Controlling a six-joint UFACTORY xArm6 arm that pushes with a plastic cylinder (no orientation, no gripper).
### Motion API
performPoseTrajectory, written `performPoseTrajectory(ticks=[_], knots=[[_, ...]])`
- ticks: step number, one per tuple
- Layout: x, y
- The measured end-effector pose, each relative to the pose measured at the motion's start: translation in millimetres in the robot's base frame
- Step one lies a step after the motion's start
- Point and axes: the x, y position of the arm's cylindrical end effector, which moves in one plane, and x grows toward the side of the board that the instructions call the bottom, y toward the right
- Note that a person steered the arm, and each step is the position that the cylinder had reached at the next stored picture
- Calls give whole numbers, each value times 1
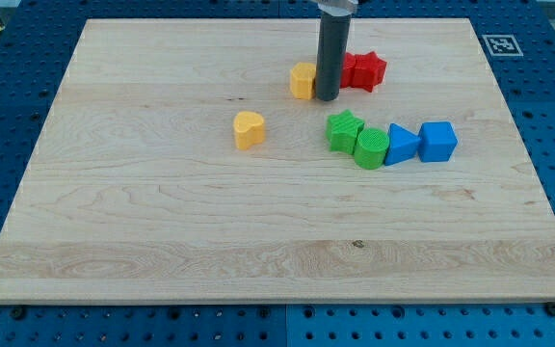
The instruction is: Push the yellow hexagon above the yellow heart
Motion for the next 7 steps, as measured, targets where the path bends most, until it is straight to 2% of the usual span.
performPoseTrajectory(ticks=[3, 5, 7], knots=[[-22, 7], [-25, -40], [-32, -40]])
